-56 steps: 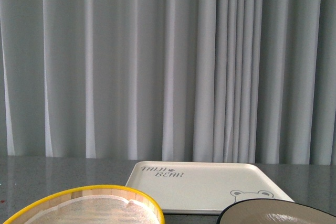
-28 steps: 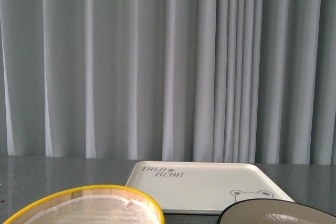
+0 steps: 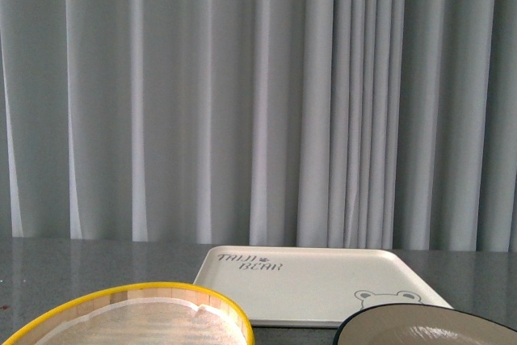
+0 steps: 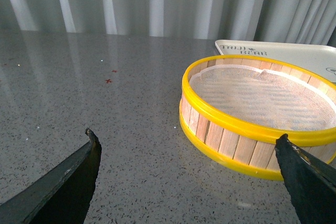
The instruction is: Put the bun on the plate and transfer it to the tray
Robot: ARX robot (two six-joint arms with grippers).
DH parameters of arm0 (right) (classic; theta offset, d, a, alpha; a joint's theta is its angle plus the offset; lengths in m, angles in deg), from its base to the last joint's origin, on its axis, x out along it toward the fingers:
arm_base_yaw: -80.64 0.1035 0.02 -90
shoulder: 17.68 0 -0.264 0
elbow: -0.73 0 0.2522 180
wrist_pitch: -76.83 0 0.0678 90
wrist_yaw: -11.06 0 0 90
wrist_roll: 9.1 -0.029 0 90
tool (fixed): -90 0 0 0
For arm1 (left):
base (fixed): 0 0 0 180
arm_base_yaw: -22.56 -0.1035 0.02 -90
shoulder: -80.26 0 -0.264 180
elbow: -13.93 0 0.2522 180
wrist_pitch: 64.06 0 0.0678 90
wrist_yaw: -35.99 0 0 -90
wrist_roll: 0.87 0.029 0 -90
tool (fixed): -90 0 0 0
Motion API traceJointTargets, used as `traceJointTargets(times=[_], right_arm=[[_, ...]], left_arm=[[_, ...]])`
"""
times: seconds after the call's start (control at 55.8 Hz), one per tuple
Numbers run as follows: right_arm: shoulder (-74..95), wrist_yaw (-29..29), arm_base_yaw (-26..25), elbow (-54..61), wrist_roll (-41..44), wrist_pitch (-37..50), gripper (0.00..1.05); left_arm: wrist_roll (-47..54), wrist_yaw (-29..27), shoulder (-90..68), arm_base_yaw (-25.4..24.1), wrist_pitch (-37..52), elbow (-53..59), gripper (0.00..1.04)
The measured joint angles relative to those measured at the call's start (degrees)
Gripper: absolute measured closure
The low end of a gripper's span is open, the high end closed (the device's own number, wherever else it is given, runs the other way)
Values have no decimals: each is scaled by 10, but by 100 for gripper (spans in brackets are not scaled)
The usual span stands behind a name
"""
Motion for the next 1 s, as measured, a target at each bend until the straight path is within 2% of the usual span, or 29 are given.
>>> traceJointTargets(times=[0.018,0.036,0.125,0.197,0.215,0.233,0.305,0.484,0.556,0.609,0.717,1.004], right_arm=[[37,35,14,-24,-5,-39,9],[57,40,20,-37,-3,-58,9],[94,-8,51,-76,57,-100,9],[104,-42,48,-110,181,-114,9],[111,-50,39,-121,233,-118,9],[113,-54,36,-125,241,-119,9],[135,-63,27,-143,373,-128,9],[186,-64,50,-156,609,-130,9],[201,-93,63,-154,690,-124,9],[218,-95,68,-146,737,-103,9],[285,-116,64,-120,869,-1,9],[414,-163,75,-116,966,150,9]], left_arm=[[0,0,0,0,0,0,7],[0,0,0,0,0,0,7],[0,0,0,0,0,0,7],[0,-1,1,0,0,0,7],[0,-1,1,0,0,0,7],[0,-1,1,0,0,0,7],[0,0,0,0,0,0,7],[0,0,0,0,0,0,7],[0,0,0,0,0,0,7],[0,0,0,0,0,0,7],[0,0,0,0,0,0,7],[0,0,0,0,0,0,7]])
